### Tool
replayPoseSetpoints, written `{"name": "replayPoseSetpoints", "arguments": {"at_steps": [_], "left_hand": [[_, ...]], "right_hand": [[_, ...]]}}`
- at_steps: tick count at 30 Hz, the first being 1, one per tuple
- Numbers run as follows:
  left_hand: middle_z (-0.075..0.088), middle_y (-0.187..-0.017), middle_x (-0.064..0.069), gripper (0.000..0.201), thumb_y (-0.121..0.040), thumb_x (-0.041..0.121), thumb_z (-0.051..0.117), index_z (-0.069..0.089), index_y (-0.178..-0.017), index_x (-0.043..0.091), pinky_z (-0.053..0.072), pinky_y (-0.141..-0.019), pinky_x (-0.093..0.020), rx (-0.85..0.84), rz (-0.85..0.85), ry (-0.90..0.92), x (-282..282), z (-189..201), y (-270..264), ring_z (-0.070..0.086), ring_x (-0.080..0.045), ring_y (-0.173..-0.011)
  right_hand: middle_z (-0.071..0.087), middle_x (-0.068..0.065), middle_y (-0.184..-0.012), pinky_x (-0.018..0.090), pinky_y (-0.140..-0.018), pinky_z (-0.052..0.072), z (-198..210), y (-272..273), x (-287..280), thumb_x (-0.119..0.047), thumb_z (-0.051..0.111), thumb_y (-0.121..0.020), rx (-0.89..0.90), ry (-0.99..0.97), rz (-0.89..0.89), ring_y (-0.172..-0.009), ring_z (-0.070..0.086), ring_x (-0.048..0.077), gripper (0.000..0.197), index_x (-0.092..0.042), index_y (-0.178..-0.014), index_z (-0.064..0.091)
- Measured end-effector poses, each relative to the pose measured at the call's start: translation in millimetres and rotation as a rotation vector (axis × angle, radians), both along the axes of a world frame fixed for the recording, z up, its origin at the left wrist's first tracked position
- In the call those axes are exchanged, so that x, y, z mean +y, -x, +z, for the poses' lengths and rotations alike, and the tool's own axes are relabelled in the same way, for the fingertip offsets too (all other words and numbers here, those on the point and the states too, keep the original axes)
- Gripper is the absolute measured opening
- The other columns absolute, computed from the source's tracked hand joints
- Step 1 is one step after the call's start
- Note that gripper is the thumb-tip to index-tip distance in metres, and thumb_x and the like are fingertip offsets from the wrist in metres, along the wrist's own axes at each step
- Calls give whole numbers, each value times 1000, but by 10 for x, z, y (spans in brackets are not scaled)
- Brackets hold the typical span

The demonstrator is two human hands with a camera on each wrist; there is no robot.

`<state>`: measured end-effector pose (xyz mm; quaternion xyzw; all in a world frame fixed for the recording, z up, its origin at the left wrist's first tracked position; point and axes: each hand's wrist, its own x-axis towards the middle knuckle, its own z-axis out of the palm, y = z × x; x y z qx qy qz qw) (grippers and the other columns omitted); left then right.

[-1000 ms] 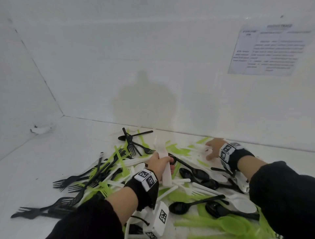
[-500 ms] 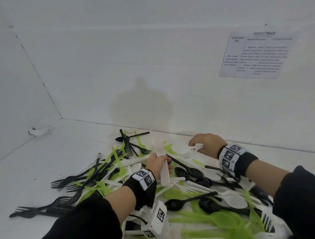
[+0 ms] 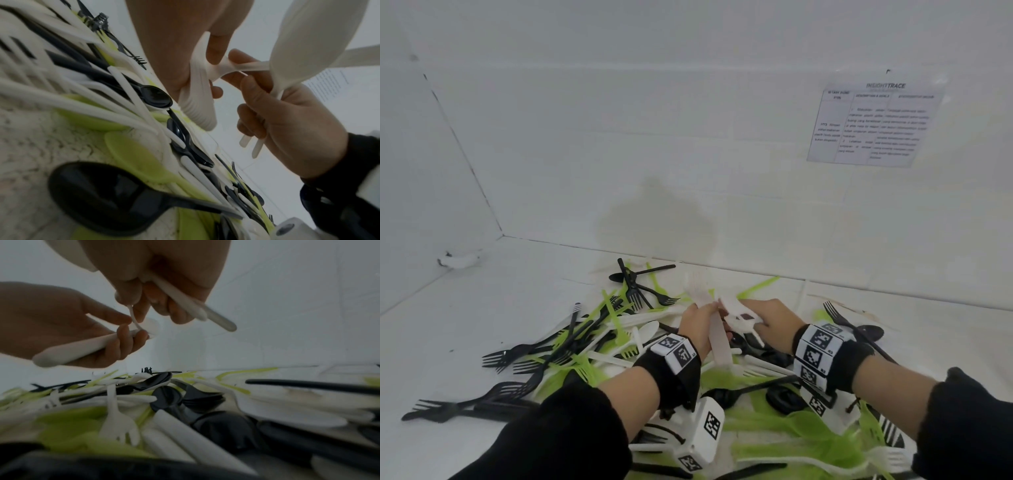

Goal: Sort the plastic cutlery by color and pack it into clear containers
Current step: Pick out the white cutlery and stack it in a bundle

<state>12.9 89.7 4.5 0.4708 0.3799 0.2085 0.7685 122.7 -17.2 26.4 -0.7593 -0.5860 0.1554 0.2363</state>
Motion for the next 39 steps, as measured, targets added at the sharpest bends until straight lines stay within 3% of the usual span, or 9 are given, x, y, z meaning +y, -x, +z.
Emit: {"name": "replayPoseSetpoints", "arguments": {"at_steps": [4,6,9,15,19,27,31,35,39], "left_hand": [[59,-107,-13,30,-69,39,59,58,-89,16,45,-98,-46,11,36,-15,52,-92,-63,56,-29,-98],[62,-103,-19,46,-63,41,67,58,-95,8,49,-86,-44,6,75,13,31,-109,-51,60,-32,-91],[59,-95,-16,27,-87,26,56,56,-101,4,45,-65,-31,5,101,-44,-53,-5,-6,57,-25,-76],[55,-75,-14,19,-87,24,54,48,-87,5,48,-62,-35,8,221,-31,-37,16,-7,58,-26,-60],[60,-90,-20,35,-71,38,61,48,-86,9,51,-70,-38,-12,300,-24,46,18,40,59,-29,-69],[54,-69,-14,14,-91,13,53,43,-84,6,46,-45,-26,-16,193,9,-105,-33,-7,56,-15,-39],[56,-78,-21,16,-89,16,56,45,-85,6,52,-64,-43,-9,136,9,-233,-22,-44,60,-30,-67],[56,-81,-20,17,-89,15,58,45,-83,7,48,-85,-56,-10,134,39,-231,-33,-12,59,-33,-78],[58,-95,-20,12,-89,11,61,51,-90,4,53,-72,-46,-26,119,30,-217,-83,24,61,-32,-79]], "right_hand": [[64,11,-117,34,-88,49,-12,26,-24,-6,42,-89,-78,166,41,-99,62,29,71,-40,-146,16],[65,4,-115,20,-85,46,-11,42,-49,-8,51,-91,44,63,14,-99,61,20,60,-34,-142,32],[60,-8,-114,-3,-77,32,29,66,-97,-10,57,-90,108,-34,1,-102,52,7,52,-26,-137,42],[66,-1,-104,22,-81,42,197,-119,-271,-21,59,-82,-136,187,90,-97,60,17,38,-18,-119,60],[56,-3,-95,20,-83,40,316,-369,-441,-22,55,-85,-183,463,-48,-91,53,13,25,-28,-110,58],[43,2,-68,29,-49,39,108,-49,-114,-24,29,-101,469,82,-437,-46,39,16,20,-9,-99,41],[50,4,-77,35,-72,43,27,251,112,-22,30,-101,325,93,-445,-71,48,22,28,-12,-79,43],[55,16,-102,26,-73,31,7,425,102,-23,29,-102,184,157,-405,-90,50,26,25,-9,-85,40],[58,13,-95,27,-71,36,-53,466,69,-25,42,-97,224,194,-387,-85,53,25,28,-15,-71,41]]}}
